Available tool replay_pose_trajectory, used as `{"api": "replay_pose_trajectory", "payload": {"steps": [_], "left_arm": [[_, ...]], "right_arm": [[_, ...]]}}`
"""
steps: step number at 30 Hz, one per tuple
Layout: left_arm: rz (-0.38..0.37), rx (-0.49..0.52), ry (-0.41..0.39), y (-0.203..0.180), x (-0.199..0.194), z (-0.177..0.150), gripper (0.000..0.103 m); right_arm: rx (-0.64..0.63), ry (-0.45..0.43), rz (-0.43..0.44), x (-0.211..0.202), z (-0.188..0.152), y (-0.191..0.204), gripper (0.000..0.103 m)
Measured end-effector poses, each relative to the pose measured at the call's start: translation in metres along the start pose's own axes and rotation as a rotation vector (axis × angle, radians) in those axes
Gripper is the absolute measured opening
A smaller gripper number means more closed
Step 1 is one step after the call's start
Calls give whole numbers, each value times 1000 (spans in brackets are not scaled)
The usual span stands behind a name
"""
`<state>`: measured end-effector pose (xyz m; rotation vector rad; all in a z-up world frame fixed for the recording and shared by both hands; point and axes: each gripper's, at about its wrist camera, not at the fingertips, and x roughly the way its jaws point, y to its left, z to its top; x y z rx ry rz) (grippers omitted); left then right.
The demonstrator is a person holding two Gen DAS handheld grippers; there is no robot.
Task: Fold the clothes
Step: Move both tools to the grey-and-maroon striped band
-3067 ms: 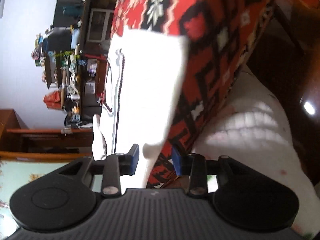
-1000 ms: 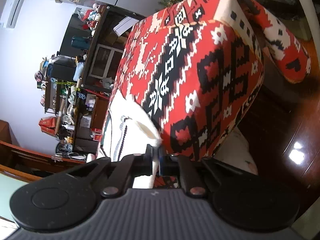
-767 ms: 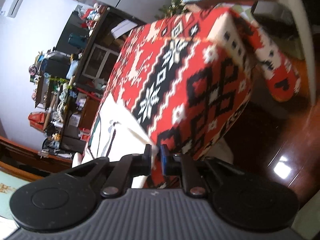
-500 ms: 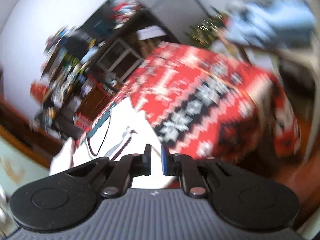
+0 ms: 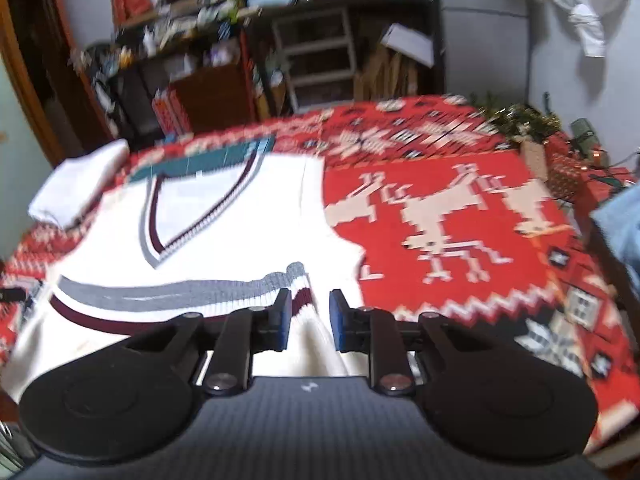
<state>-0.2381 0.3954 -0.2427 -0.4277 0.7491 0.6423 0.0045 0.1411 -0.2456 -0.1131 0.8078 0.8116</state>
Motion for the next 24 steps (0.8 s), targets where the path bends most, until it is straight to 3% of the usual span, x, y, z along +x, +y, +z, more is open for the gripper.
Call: {"api": "replay_pose_trajectory", "payload": {"steps": [5, 9, 12, 14, 16, 17, 18, 20, 24], "left_arm": [[-14, 2, 24, 4, 29, 6, 36], [-42, -21, -2, 10, 32, 6, 37], [-70, -32, -1, 11, 30, 5, 32], [-84, -17, -1, 9, 28, 3, 23], [-80, 14, -7, 6, 26, 1, 23], [-76, 23, -7, 5, 26, -1, 21], [-70, 30, -8, 4, 26, -2, 6], [-48, 51, -9, 1, 26, -4, 6], [67, 70, -29, -2, 12, 2, 3]], "right_arm": [[-10, 42, 9, 43, 5, -4, 22], [8, 57, 37, 57, 4, -8, 22], [14, 63, 46, 58, 5, -6, 20], [18, 65, 49, 57, 5, -5, 11], [9, 59, 38, 55, 3, -1, 10], [5, 55, 30, 54, 2, 0, 9], [1, 52, 25, 52, 2, 2, 8], [-8, 41, 7, 50, 0, 5, 6], [-58, 5, -69, 42, 1, 13, 4]]}}
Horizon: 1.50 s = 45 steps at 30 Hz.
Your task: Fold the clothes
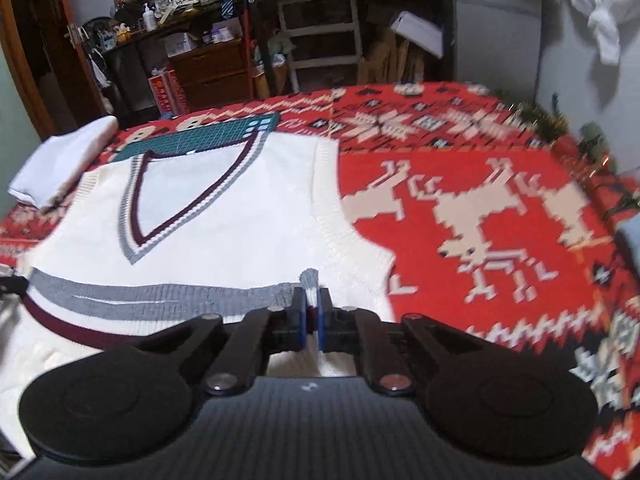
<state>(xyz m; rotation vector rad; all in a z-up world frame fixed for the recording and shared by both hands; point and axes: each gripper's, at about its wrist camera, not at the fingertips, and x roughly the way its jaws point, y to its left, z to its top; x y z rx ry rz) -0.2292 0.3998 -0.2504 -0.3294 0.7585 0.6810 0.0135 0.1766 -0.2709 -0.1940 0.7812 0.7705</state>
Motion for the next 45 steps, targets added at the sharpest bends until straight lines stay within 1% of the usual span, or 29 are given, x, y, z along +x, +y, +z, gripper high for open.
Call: {"api": "replay_pose_trajectory", "payload": {"steps": [1, 3, 4, 5, 6, 9, 11, 14, 16, 18, 21, 22, 23, 24, 25, 27, 28, 29, 32, 34, 37, 39, 42, 44, 45], "left_arm": [[22, -21, -3, 5, -2, 1, 0], [74, -65, 6, 20, 1, 3, 0], [81, -98, 12, 28, 2, 3, 0], [52, -139, 17, 35, 2, 3, 0], [25, -159, 14, 38, 1, 4, 0], [-56, -203, -6, 41, -6, 6, 0], [-116, -223, -9, 38, -7, 7, 9], [-147, -165, -4, 24, -2, 8, 27], [-156, -121, 5, 13, 4, 9, 31], [-151, -81, 32, 5, 13, 8, 31], [-147, -35, 51, -3, 22, 4, 31], [-147, -28, 45, -4, 23, 3, 29], [-152, -23, 46, -5, 23, 2, 26], [-160, -24, 50, -6, 22, 2, 13], [-157, -21, 49, -9, 21, 1, 10], [-110, 4, 29, -16, 13, -1, 7], [-87, 16, 20, -20, 9, -2, 7], [-64, 22, 7, -23, 4, -2, 7], [-10, -37, -25, -12, -11, -1, 7], [4, -51, 3, -5, 0, -2, 7], [25, -60, 38, 3, 14, -2, 7], [36, -18, 27, 0, 18, 0, 7], [46, -2, 31, -3, 17, 0, 7], [60, 13, 33, -6, 16, -1, 10], [66, 18, 33, -8, 15, -1, 16]], "right_arm": [[4, -7, -22, -2, 1, -2, 4], [47, -4, -45, -2, 4, -11, 3], [68, -2, -56, -2, 5, -16, 3], [93, 8, -58, 0, 5, -21, 3], [107, 21, -51, 4, 4, -23, 3], [80, 29, -48, 10, 2, -21, 5], [99, 31, -34, 10, 3, -23, 10], [119, 27, -14, 8, 4, -26, 10], [117, 24, -5, 6, 4, -25, 10], [112, 22, 1, 6, 4, -22, 10], [113, 24, 6, 7, 3, -20, 11], [113, 24, 11, 7, 2, -19, 11], [110, 25, 10, 7, 2, -19, 11], [107, 25, 8, 7, 2, -18, 11], [105, 25, 9, 8, 2, -18, 11], [96, 23, 8, 7, 1, -18, 10], [86, 17, 5, 6, 1, -16, 9], [75, 12, 2, 5, 1, -15, 5], [43, -16, -22, -4, 1, -10, 4], [38, -31, -41, -9, 2, -9, 3], [62, -16, -48, -4, 3, -16, 3], [84, -11, -52, 3, 2, -22, 3], [82, -16, -58, 9, -2, -25, 3], [67, -18, -57, 10, -5, -24, 4], [58, -16, -59, 10, -5, -23, 3]]}}
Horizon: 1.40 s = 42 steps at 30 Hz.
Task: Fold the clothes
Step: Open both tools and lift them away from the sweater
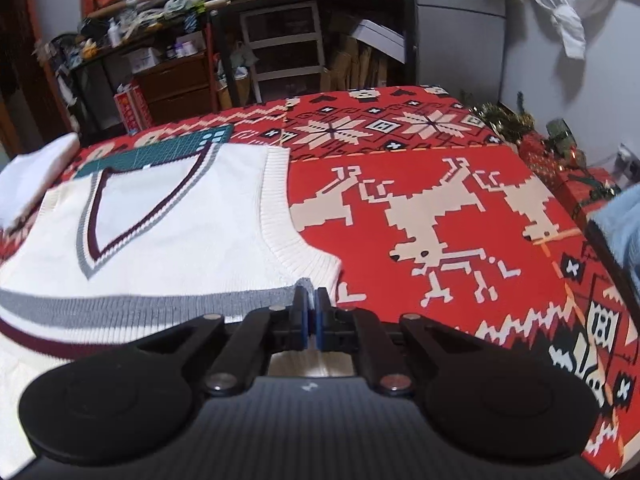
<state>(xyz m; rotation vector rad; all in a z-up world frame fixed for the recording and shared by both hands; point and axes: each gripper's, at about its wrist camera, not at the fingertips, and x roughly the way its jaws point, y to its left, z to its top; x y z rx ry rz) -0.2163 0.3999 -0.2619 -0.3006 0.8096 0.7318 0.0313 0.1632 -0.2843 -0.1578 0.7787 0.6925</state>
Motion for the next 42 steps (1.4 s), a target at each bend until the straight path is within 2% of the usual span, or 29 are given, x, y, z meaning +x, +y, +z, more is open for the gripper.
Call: {"api": "replay_pose_trajectory", "payload": {"steps": [2, 5, 6, 8, 9, 10, 12, 14, 15, 17, 20, 24, 28, 32, 37, 42], "left_arm": [[2, 2, -6, -2, -1, 0, 18], [6, -7, -14, -5, -4, 0, 31], [5, -11, -16, -6, -7, 0, 38], [6, -12, -26, -8, -14, 1, 55], [7, -12, -33, -9, -18, 1, 68], [6, -12, -45, -12, -25, 0, 75], [5, -12, -68, -16, -37, -1, 82], [3, -12, -92, -21, -49, -1, 89], [-4, -12, -100, -24, -55, -2, 94], [-48, -11, -102, -35, -63, -8, 98], [-66, 16, -91, -56, -65, -20, 101], [-59, 77, -28, -77, -50, -38, 101], [-58, 94, 28, -81, -33, -52, 102], [-66, 76, 29, -78, -31, -58, 103], [-63, 79, 8, -79, -33, -61, 103], [-57, 71, 13, -80, -32, -59, 103]], "right_arm": [[-9, 4, -3, -1, 1, 2, 7], [-34, 2, -12, -3, 1, 7, 17], [-40, -2, -17, -5, 2, 9, 21], [-38, -19, -18, -12, 3, 12, 41], [-35, -33, -8, -19, 4, 13, 43], [-37, -47, 1, -26, 5, 15, 47], [-62, -68, 9, -40, 6, 22, 57], [-91, -83, 25, -56, 4, 31, 73], [-102, -88, 37, -64, 3, 35, 77], [-116, -87, 70, -76, -3, 46, 91], [-135, -66, 108, -86, -17, 61, 101], [-193, 7, 111, -81, -38, 82, 102], [-234, 75, 89, -69, -52, 95, 102], [-215, 150, 63, -53, -60, 92, 103], [-198, 111, 64, -55, -68, 87, 103], [-193, 124, 59, -52, -64, 87, 103]]}}
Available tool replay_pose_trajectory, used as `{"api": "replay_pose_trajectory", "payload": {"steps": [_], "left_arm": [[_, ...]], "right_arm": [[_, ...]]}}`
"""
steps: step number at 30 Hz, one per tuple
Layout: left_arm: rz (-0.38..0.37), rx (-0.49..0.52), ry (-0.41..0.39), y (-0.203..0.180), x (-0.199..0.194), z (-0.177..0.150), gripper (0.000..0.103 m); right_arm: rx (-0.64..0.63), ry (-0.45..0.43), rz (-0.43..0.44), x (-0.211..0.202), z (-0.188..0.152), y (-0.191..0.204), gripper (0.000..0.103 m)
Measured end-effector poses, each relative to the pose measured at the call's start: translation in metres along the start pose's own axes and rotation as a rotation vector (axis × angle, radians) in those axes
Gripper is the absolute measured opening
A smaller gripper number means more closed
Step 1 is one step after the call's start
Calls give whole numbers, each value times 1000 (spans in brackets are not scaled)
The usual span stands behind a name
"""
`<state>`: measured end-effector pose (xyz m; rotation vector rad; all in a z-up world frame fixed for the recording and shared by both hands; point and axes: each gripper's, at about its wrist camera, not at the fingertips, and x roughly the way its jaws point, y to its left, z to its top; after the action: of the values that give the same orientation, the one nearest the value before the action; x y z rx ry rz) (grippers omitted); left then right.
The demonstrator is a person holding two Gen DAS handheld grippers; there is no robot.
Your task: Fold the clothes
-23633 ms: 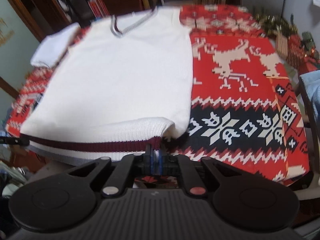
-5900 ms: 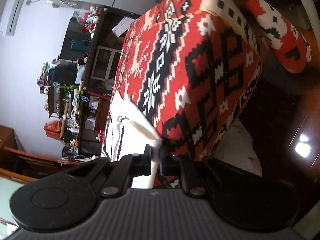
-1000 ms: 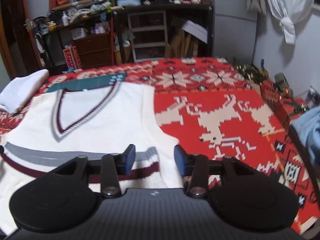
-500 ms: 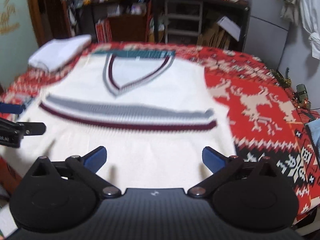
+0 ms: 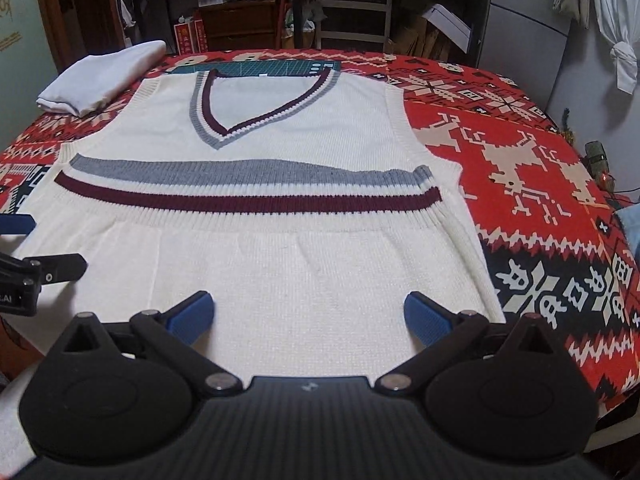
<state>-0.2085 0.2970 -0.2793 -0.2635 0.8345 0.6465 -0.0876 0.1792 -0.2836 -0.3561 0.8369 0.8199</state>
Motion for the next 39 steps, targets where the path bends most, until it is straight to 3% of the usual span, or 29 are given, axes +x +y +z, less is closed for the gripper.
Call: {"api": "replay_pose_trajectory", "payload": {"steps": [9, 14, 18, 20, 25, 26, 27, 28, 29, 31, 32, 34, 36, 37, 39], "left_arm": [[17, 0, -38, -5, -2, -6, 103], [-10, 8, -53, -1, -1, -7, 103], [-26, 20, -22, 0, -2, -3, 103], [-42, 29, 0, 0, -6, 1, 98], [-105, 100, -88, -20, -23, 6, 92], [-115, 118, -109, -25, -26, 7, 87], [-122, 136, -121, -29, -27, 9, 75], [-124, 145, -120, -32, -25, 11, 62], [-131, 141, -120, -33, -23, 13, 55], [-143, 130, -114, -33, -18, 17, 32], [-151, 117, -99, -31, -15, 17, 27], [-167, 91, -67, -26, -7, 18, 13], [-183, 68, -43, -21, -1, 18, 11], [-189, 59, -37, -18, 1, 17, 11], [-199, 45, -35, -14, 1, 17, 11]], "right_arm": [[4, -24, -16, 1, -1, 3, 103], [4, -35, -23, 2, -2, 4, 103], [0, -46, -16, -1, -5, 4, 103], [1, -32, -1, -4, -3, 2, 103], [-9, -136, 44, -38, -3, 0, 102], [-18, -145, 45, -41, -2, 1, 99], [-28, -155, 46, -44, -2, 1, 94], [-45, -162, 40, -45, 0, 3, 80], [-55, -160, 37, -43, 2, 4, 66], [-49, -145, 45, -39, 7, 3, 49], [-46, -138, 50, -36, 10, 3, 41], [-41, -119, 73, -31, 14, 4, 37], [-59, -101, 79, -25, 16, 7, 25], [-64, -93, 79, -21, 17, 7, 12], [-65, -84, 72, -14, 18, 6, 5]]}}
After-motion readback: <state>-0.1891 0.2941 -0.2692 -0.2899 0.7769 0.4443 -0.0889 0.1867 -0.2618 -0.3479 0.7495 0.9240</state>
